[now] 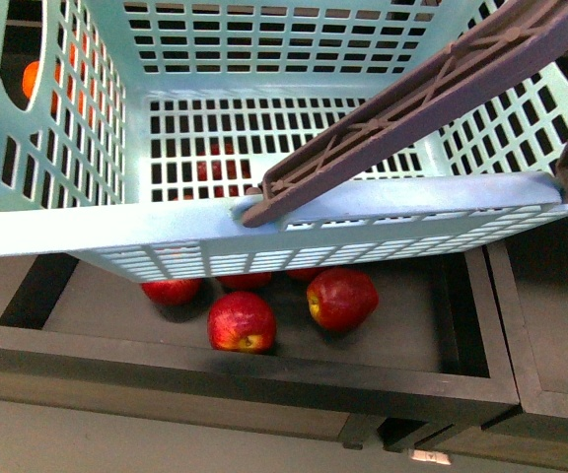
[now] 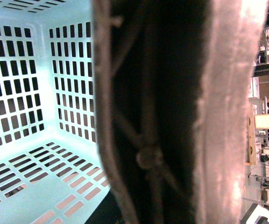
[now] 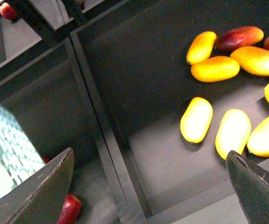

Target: Pick mango and avocado into basket

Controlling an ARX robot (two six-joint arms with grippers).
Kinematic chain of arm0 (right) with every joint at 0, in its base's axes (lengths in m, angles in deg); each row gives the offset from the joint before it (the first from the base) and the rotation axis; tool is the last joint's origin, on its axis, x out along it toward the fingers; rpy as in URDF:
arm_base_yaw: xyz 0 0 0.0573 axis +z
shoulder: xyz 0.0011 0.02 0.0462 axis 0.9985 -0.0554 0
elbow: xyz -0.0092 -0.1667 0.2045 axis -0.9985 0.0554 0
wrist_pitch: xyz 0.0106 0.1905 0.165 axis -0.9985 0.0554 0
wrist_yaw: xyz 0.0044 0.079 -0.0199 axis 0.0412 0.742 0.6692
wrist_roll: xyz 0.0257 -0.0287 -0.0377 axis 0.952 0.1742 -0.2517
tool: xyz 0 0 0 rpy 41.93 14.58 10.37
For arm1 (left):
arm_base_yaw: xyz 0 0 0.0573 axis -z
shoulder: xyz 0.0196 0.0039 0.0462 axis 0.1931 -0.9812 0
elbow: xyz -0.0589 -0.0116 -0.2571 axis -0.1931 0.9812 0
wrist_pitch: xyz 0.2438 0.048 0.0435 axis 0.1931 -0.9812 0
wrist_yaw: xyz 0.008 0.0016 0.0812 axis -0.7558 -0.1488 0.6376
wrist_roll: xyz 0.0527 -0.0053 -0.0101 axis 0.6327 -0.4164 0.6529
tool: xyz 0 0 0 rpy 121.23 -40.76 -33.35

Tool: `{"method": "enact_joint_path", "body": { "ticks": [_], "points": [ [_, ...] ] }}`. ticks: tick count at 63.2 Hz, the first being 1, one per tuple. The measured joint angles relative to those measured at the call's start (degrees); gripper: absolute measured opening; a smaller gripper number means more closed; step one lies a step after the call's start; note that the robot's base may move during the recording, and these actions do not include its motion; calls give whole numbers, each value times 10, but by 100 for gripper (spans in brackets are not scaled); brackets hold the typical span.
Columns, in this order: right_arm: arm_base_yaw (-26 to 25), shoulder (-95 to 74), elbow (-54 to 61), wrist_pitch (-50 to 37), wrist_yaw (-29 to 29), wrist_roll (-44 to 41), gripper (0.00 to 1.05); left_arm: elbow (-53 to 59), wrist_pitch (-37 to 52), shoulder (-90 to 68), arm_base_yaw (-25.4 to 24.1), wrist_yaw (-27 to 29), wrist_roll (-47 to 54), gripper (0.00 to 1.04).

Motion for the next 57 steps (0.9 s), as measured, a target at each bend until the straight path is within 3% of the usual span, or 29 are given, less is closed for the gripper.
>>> {"method": "enact_joint_path", "body": {
  "ticks": [9, 16, 36, 57],
  "points": [
    [-8, -230, -70, -102, -12, 40, 96, 0, 0, 0, -1, 5, 0, 13],
    [-3, -383, -136, -131, -41, 71, 96, 0, 0, 0, 0, 4, 1, 13],
    [14, -655, -327, -51, -122, 212, 96, 0, 0, 0, 0, 1, 0, 13],
    [39, -768, -435, 1, -138, 272, 96, 0, 0, 0, 0, 2, 0, 13]
  ]
}}
